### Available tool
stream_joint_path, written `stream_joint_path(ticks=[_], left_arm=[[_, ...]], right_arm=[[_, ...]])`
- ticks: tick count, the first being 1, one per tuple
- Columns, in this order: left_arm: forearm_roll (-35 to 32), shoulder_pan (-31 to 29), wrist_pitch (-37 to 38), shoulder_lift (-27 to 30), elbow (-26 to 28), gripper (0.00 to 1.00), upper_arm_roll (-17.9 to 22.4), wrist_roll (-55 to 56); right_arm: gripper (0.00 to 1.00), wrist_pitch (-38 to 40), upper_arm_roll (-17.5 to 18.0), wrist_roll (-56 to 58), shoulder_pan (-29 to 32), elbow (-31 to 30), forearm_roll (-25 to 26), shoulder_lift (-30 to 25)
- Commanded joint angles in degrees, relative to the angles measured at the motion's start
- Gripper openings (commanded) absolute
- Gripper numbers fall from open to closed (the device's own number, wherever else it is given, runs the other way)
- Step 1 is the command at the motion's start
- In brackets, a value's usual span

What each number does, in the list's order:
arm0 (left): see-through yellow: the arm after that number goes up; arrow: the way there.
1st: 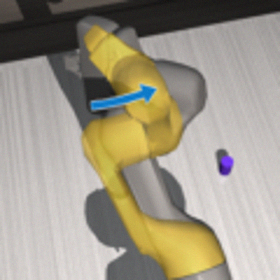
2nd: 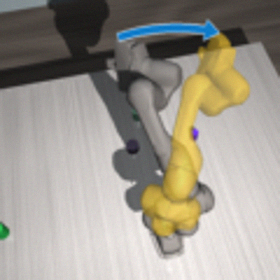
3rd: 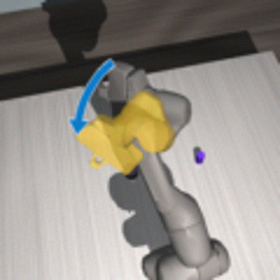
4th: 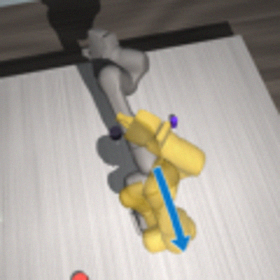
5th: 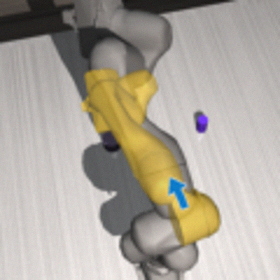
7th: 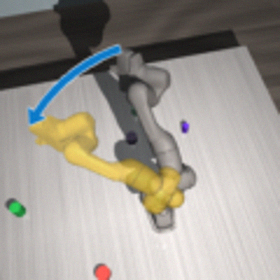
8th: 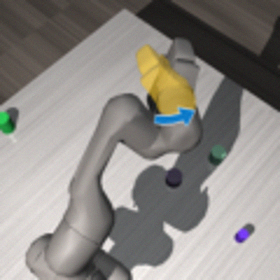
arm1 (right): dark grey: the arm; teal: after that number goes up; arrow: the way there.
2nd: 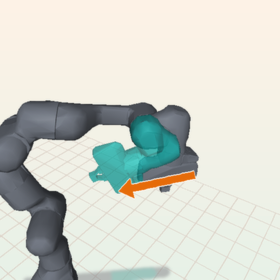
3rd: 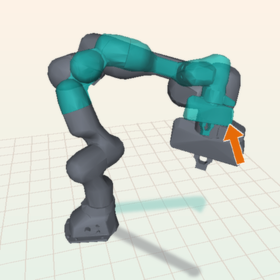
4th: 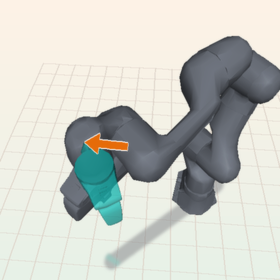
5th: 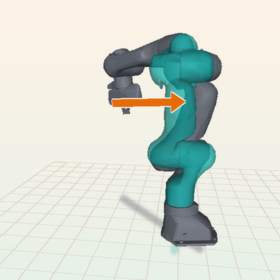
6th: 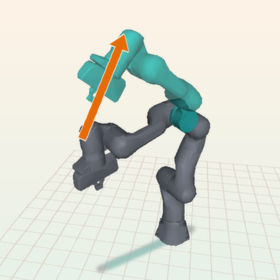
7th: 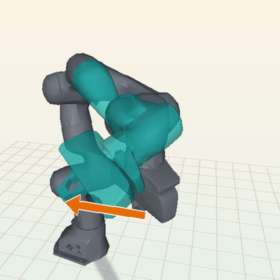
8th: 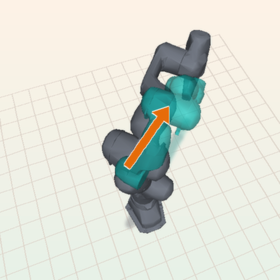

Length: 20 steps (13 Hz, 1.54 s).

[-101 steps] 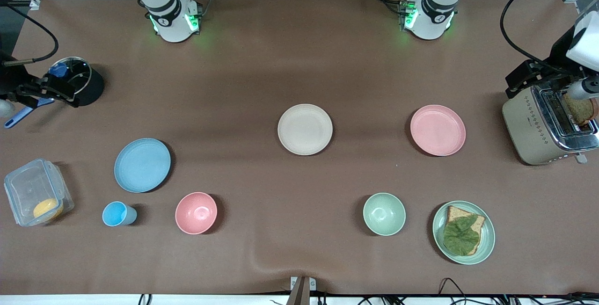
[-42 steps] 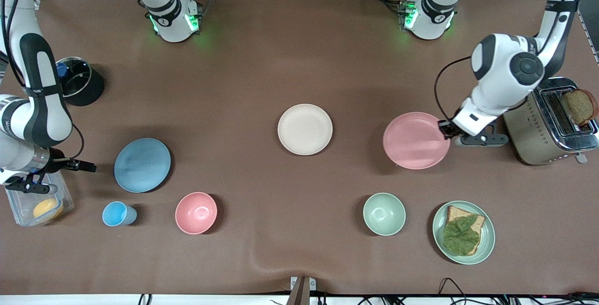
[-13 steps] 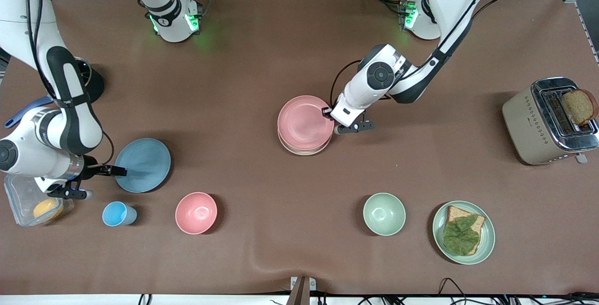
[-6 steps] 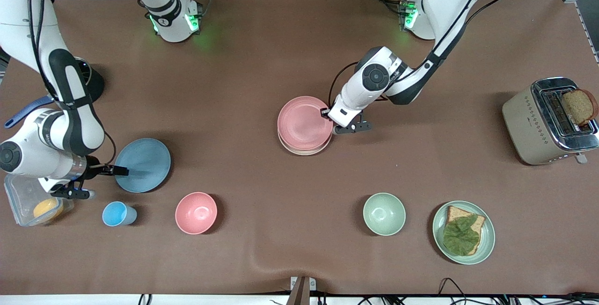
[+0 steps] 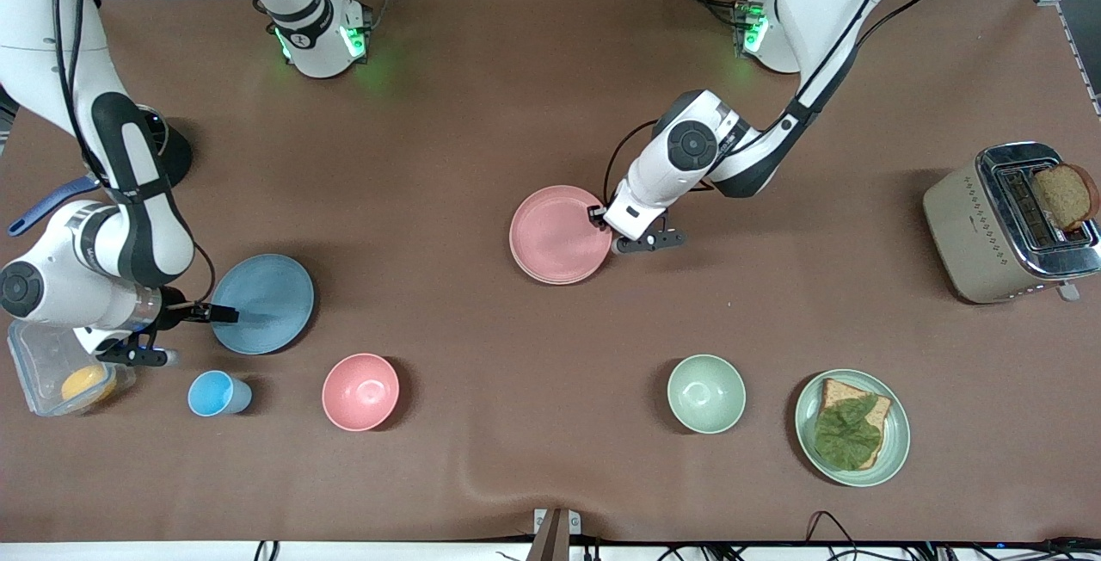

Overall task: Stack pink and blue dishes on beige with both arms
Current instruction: 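Grasp the blue plate rim with the right gripper while the left gripper releases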

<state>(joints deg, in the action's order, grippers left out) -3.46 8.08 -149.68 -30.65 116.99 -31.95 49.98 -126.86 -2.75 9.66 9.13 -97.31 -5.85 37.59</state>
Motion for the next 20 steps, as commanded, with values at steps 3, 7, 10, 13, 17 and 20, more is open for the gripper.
stream_joint_path(ticks=[3,7,10,13,17,20], left_arm=[[-5.41,-1.66,27.07,2.35,-18.57,1.0,0.75,1.53],[-5.86,-9.11,40.25,7.43,-27.16,1.0,0.49,1.35],[-5.95,-15.34,46.22,14.98,-27.25,1.0,0.66,0.3],[-6.21,-23.34,47.02,21.49,-29.27,1.0,0.58,-0.31],[-6.21,-26.87,52.1,25.82,-29.45,1.0,1.62,-11.52],[-5.07,-26.74,53.09,27.31,-29.36,1.0,7.47,-27.52]], right_arm=[[1.0,-0.58,0.12,0.45,0.1,-0.08,-2.32,1.17],[0.76,-1.73,0.12,1.06,0.45,-0.16,-2.32,1.78],[0.0,-1.73,0.12,1.06,0.63,-0.16,-3.28,1.96],[0.0,-1.55,0.12,1.15,0.54,-0.16,-3.81,1.87],[0.0,-0.15,0.12,1.06,-0.16,-0.08,-3.81,0.65],[0.0,3.54,0.21,0.89,-0.77,0.28,-3.81,-1.37]])
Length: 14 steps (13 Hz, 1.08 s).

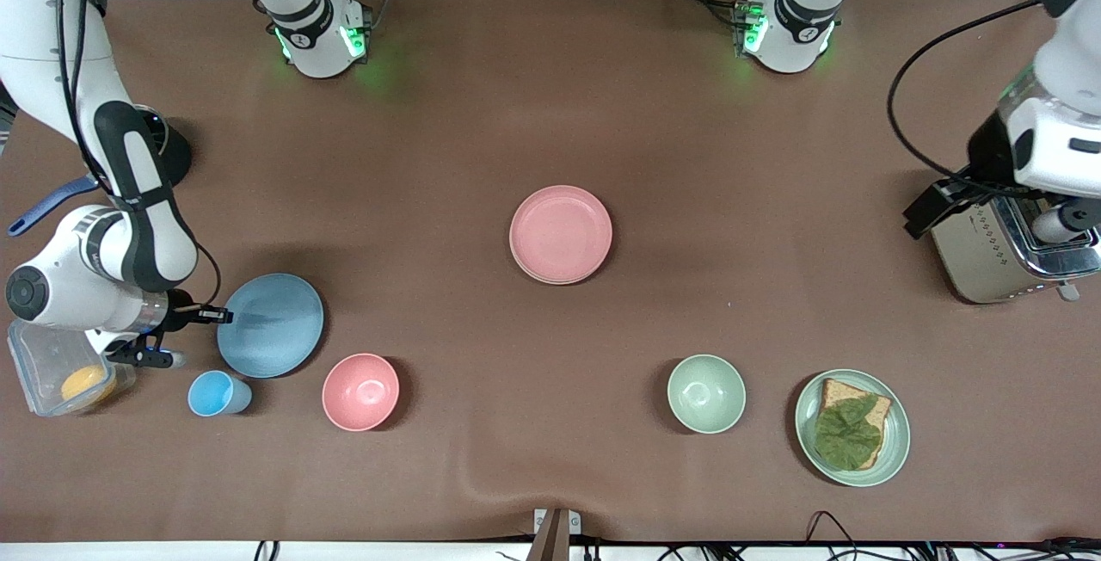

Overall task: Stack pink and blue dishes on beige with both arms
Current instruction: 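Carry the blue plate onto the pink plate while the left gripper withdraws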

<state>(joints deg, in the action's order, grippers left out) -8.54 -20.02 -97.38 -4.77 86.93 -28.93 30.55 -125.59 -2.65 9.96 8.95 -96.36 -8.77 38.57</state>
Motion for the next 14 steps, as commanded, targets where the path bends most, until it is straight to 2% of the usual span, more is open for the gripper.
stream_joint_path(ticks=[1,2,5,9,14], left_arm=[[0.28,7.39,1.74,1.52,0.52,1.0,11.19,-10.22],[1.07,10.5,2.54,1.34,0.26,1.0,15.7,-11.72],[2.04,17.89,2.55,1.26,0.17,1.0,22.05,-13.59],[3.01,17.91,-0.16,-0.41,-0.27,1.0,21.81,-14.11],[3.97,17.21,-1.23,-0.5,-0.36,1.0,21.81,-14.38]], right_arm=[[0.0,3.07,0.1,0.24,-0.77,-0.67,-0.9,-2.88],[0.0,3.34,0.1,0.07,-1.21,-0.58,-0.9,-3.32],[0.0,4.65,0.1,0.06,-1.56,-0.58,-0.9,-4.38],[0.0,9.3,0.19,-2.3,-2.88,-0.49,-1.42,-7.45],[0.0,19.31,0.54,-11.08,-9.19,-0.49,-11.24,-13.33]])
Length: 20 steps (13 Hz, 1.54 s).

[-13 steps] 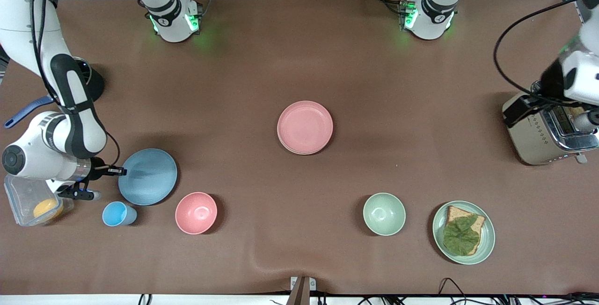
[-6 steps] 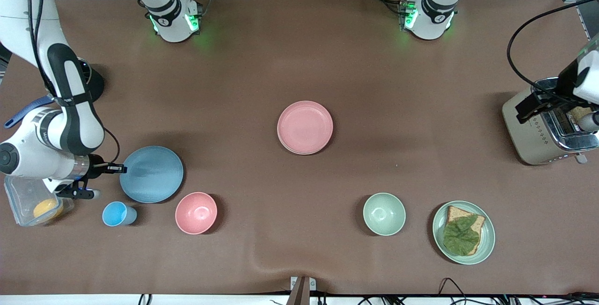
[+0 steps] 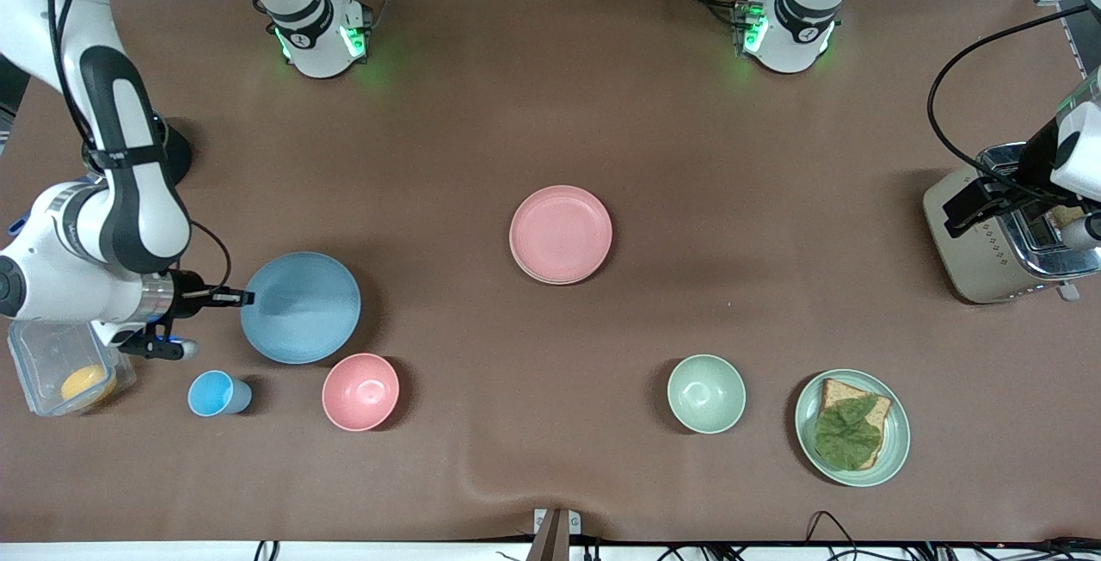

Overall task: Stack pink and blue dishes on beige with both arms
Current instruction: 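Carry the blue plate onto the pink plate while the left gripper withdraws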

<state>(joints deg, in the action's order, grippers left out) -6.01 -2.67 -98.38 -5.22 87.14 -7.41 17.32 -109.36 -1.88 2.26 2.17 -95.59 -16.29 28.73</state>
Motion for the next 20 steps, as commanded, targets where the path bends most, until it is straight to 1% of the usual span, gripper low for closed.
stream_joint_path(ticks=[1,3,5,6,7,9,10,13,15,16,20], left_arm=[[1.52,-0.15,-0.24,0.03,-0.56,1.0,0.29,-1.06],[1.44,0.03,-0.24,0.03,-0.56,1.0,0.21,-0.45],[1.44,0.12,-0.24,0.38,-0.47,1.0,0.12,-0.36],[1.44,0.12,-0.24,0.38,-0.56,1.0,0.12,-0.27],[1.44,0.12,-0.24,0.38,-0.56,1.0,0.12,-0.27],[1.44,0.2,-0.24,0.38,-0.48,1.0,0.12,-0.18],[1.44,0.29,-0.24,0.38,-0.47,1.0,0.12,-0.18],[1.52,0.29,-0.24,0.38,-0.56,1.0,0.12,-0.18],[1.52,0.29,-0.24,0.3,-0.56,1.0,0.12,-0.18],[1.52,0.29,-0.24,0.38,-0.56,1.0,0.12,-0.18],[1.52,0.38,-0.24,0.21,-0.56,1.0,0.12,-0.18]], right_arm=[[0.0,4.93,-0.14,-5.4,-4.08,-1.0,-5.66,-4.64],[0.0,8.1,-0.14,-10.32,-8.12,1.62,-8.74,-5.09],[0.0,8.73,-0.14,-14.11,-12.6,2.69,-14.62,-4.65],[0.0,8.55,-0.23,-15.34,-14.97,2.69,-18.48,-4.39],[0.0,8.2,-0.32,-17.44,-18.04,2.61,-20.69,-4.04],[0.0,5.23,-0.32,-24.46,-25.15,1.91,-20.98,-3.07],[0.0,2.78,-0.41,-27.19,-28.85,0.25,-20.98,-2.98],[0.0,-8.02,-0.41,-28.72,-36.07,-8.27,-20.89,-3.68],[0.0,-15.14,-0.32,-28.72,-38.28,-11.71,-20.89,-3.16],[0.0,-16.83,-0.41,-28.72,-38.72,-12.5,-20.89,-3.07],[0.0,-18.16,-0.32,-28.72,-38.73,-12.69,-20.89,-2.1]])
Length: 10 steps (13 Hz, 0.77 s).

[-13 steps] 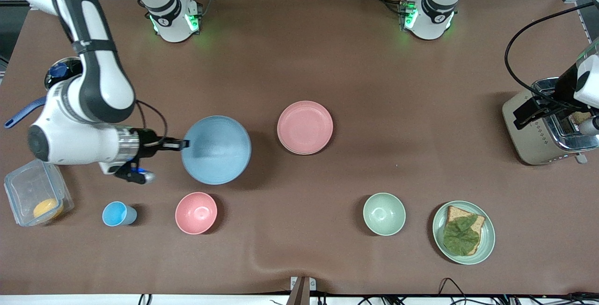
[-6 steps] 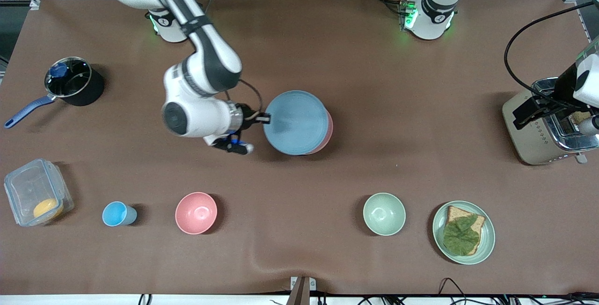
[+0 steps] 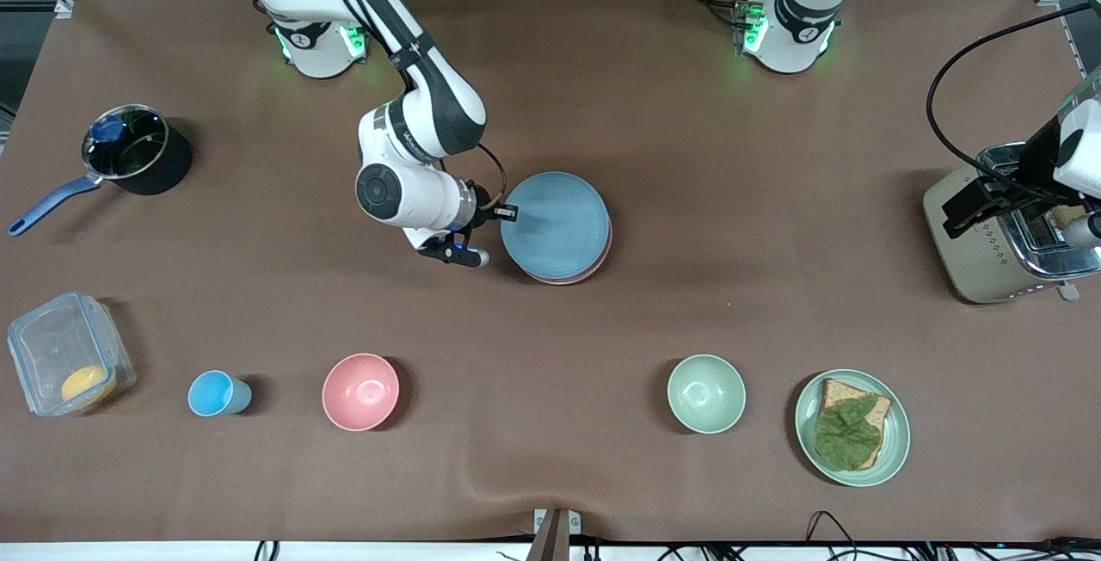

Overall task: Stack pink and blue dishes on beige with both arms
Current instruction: 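Carry the blue plate onto the pink plate while the left gripper withdraws, then open the right gripper and withdraw it from the stacked plates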

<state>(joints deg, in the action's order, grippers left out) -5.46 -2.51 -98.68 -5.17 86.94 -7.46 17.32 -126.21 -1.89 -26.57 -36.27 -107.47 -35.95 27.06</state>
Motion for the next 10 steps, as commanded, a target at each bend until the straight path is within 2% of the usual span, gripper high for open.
stream_joint_path(ticks=[1,8,9,10], left_arm=[[0.97,0.4,0.07,-0.01,-0.37,1.0,0.17,-0.09],[0.8,0.05,0.24,0.42,-0.28,1.0,0.17,-1.24],[0.8,-0.21,0.33,0.43,-0.37,1.0,0.17,-1.32],[0.8,-0.3,0.42,0.43,-0.37,1.0,0.17,-1.41]], right_arm=[[0.0,-2.8,-0.3,0.12,-0.56,-0.81,-1.23,0.27],[0.0,-4.66,-0.3,-2.34,-3.37,-0.9,-1.4,2.04],[0.16,-4.66,-0.3,-2.26,-3.37,-0.9,-1.4,2.04],[0.75,-4.57,-0.3,-2.26,-3.37,-0.9,-1.4,2.04]])
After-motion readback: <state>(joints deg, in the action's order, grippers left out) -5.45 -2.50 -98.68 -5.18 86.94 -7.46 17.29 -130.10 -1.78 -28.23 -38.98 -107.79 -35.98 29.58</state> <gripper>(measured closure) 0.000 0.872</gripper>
